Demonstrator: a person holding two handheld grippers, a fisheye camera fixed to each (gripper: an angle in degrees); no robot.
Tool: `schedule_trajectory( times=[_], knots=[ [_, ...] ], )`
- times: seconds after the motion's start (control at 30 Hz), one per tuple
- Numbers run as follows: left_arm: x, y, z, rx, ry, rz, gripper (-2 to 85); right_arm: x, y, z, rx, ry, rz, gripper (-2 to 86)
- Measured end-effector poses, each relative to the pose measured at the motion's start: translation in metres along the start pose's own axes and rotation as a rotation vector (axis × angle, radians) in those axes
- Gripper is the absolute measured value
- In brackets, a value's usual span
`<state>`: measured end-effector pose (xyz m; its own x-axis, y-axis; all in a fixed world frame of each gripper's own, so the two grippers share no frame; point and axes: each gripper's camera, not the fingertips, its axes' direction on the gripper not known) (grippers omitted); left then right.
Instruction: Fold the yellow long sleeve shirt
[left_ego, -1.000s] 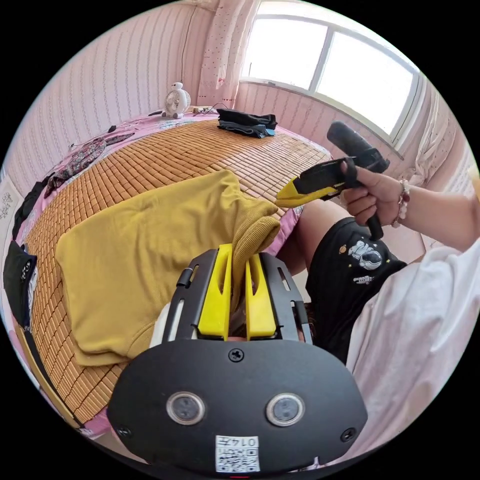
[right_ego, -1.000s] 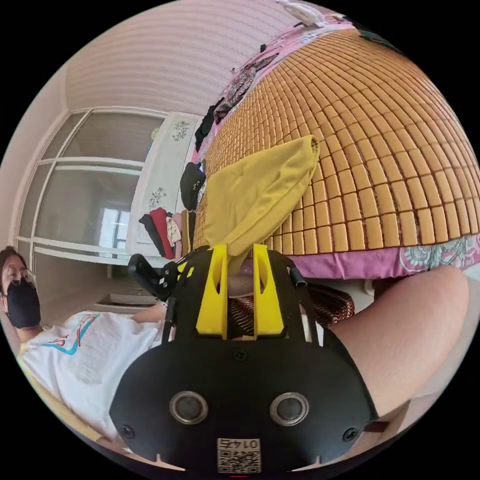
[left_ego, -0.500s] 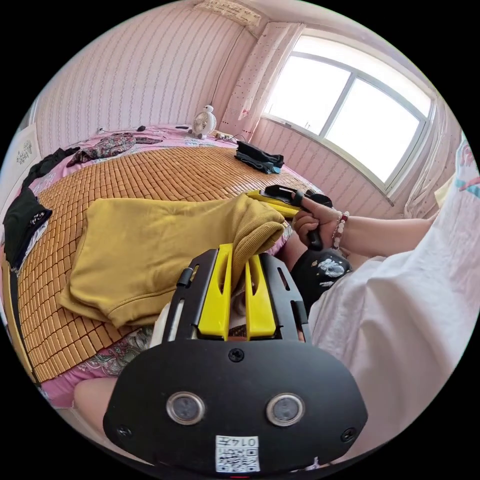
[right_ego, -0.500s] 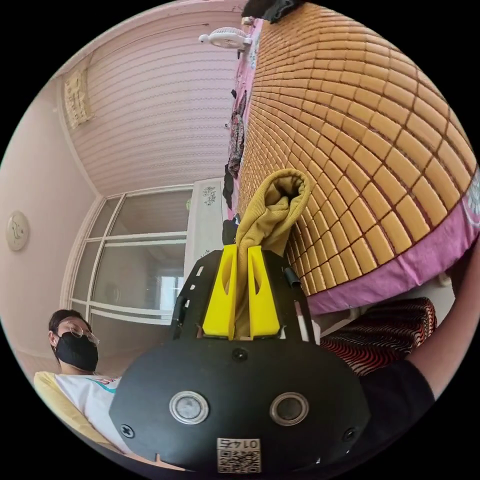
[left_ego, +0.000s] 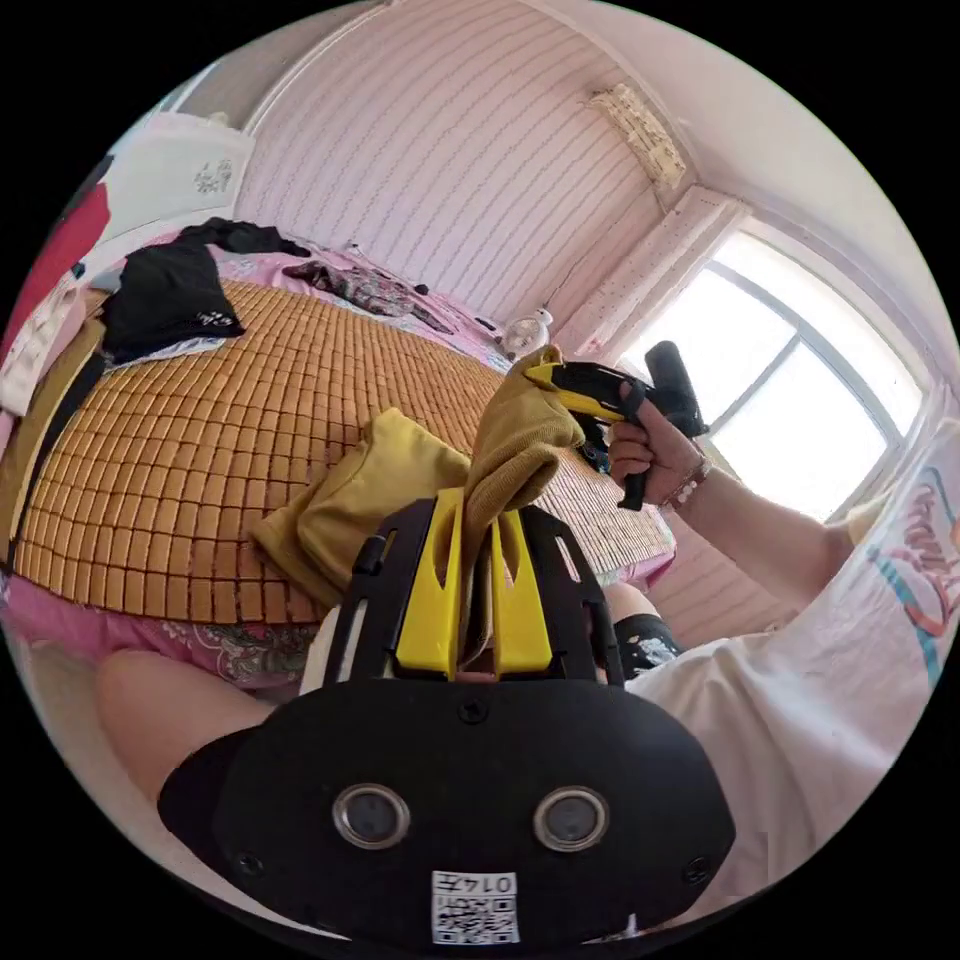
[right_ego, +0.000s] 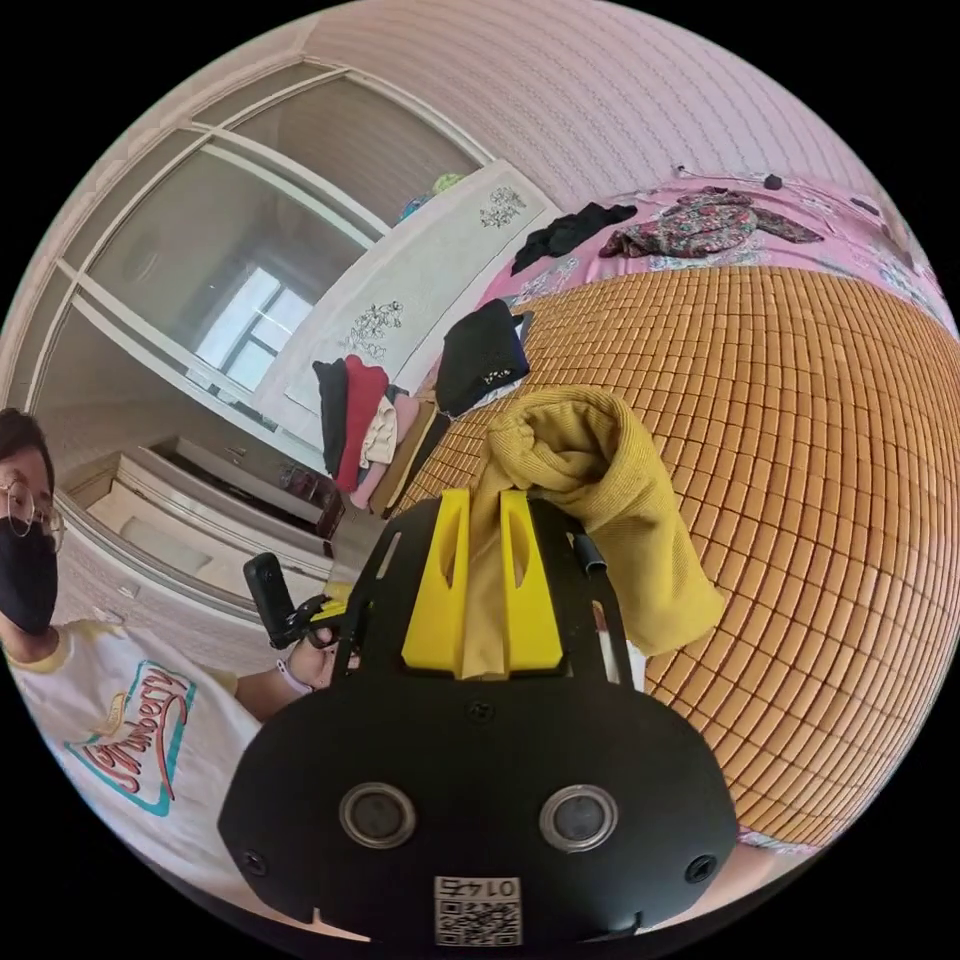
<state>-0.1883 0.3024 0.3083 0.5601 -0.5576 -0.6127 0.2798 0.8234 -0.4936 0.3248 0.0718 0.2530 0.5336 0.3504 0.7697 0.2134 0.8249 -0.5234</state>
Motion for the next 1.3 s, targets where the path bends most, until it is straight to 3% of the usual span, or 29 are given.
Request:
schedule_trajectory(
  times=[0.2,0.43,0.53,0.7,0.8,1.13,1.2,1.23,1.3],
  knots=[
    [-0.056,-0.009,0.005,0.001,-0.188,-0.236,4.9,-0.059,-0.041,0.049,-0.028,0.072,-0.223,5.2],
    [-0.054,-0.010,-0.012,0.122,-0.320,-0.301,2.7,-0.024,-0.026,0.090,-0.201,0.311,-0.115,0.6],
    [-0.037,-0.021,0.009,0.025,-0.301,-0.173,0.2,-0.018,-0.042,0.129,-0.270,0.354,-0.131,0.0],
    [-0.039,-0.035,0.051,-0.128,-0.307,-0.274,-0.9,-0.019,-0.081,0.195,-0.250,0.452,-0.170,-0.4],
    [-0.042,-0.034,0.070,-0.197,-0.389,-0.218,-1.0,0.003,-0.090,0.243,-0.399,0.465,-0.087,-0.5],
    [-0.046,-0.039,0.059,-0.147,-0.340,-0.239,-0.8,-0.005,-0.111,0.227,-0.210,0.326,-0.045,-0.4],
    [-0.043,-0.038,0.046,-0.105,-0.322,-0.261,-0.3,-0.025,-0.106,0.199,-0.072,0.450,-0.121,0.1],
    [-0.041,-0.037,0.042,-0.088,-0.319,-0.268,0.0,-0.033,-0.102,0.183,0.010,0.608,-0.135,0.7],
    [-0.039,-0.031,0.027,-0.012,-0.297,-0.302,3.2,-0.033,-0.099,0.171,0.027,0.694,-0.160,4.3]
  ],
)
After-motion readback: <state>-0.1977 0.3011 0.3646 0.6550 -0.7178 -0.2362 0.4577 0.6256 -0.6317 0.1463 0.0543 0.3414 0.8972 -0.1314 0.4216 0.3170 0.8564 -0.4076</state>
